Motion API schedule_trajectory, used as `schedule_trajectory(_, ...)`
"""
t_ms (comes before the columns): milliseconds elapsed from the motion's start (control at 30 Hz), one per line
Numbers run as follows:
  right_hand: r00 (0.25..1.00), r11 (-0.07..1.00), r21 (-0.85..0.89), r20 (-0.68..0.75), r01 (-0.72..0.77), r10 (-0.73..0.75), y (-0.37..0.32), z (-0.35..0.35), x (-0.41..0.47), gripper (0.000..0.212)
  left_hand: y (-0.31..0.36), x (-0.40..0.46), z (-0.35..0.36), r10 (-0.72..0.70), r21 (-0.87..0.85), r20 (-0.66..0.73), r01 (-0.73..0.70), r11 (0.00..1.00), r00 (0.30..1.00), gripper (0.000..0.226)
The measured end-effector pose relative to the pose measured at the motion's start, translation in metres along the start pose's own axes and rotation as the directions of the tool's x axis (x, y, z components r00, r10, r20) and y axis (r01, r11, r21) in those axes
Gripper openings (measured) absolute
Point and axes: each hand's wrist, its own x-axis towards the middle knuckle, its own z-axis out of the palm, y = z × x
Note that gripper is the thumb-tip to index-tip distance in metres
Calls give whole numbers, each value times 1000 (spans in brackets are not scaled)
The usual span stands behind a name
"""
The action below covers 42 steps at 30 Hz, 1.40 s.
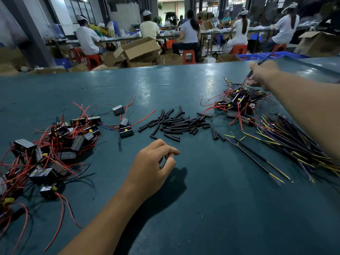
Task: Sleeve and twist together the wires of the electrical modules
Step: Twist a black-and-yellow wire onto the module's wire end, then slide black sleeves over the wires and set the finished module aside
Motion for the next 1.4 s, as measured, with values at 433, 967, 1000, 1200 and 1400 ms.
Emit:
schedule_trajectory(433,681,715,33,279,698,-677,14,43,-298,29,4,2,-2,-15,-22,-25,15,1000,1000,9)
schedule_trajectory(967,602,658,41,363,752,-711,67,91,-324,21,-10,3,-12,-161,-48,-179,155,987,971,16)
schedule_trajectory(1000,604,661,36,372,750,-705,67,91,-324,20,-7,3,-16,-171,-62,-187,162,985,967,17)
schedule_trajectory(1200,581,638,25,386,770,-716,68,91,-323,13,-1,18,-80,-312,-72,-128,305,950,941,25)
schedule_trajectory(1400,574,639,31,407,769,-710,67,93,-324,13,-68,29,-171,-392,462,-278,480,746,877,3)
